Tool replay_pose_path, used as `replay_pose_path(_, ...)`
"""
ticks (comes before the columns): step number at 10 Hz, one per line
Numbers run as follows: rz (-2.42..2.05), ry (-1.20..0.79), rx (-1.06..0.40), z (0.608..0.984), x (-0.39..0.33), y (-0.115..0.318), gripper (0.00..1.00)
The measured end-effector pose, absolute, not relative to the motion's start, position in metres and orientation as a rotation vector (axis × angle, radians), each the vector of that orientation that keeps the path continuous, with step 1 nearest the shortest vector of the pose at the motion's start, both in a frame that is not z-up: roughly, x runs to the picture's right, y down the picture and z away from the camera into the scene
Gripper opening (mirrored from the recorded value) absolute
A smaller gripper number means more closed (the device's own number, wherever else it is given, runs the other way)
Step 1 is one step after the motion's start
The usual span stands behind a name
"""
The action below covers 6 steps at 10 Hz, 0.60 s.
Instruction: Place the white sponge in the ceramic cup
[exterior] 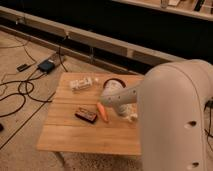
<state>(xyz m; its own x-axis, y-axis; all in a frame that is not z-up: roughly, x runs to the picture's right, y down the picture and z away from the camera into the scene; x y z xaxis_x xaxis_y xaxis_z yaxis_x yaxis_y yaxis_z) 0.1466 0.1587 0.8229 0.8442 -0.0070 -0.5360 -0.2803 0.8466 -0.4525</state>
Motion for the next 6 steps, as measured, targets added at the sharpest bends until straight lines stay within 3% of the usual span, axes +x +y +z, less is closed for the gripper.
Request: replay_pose_path(6,0.102,0.508,-0.404,0.796,0.150,0.042,0.00)
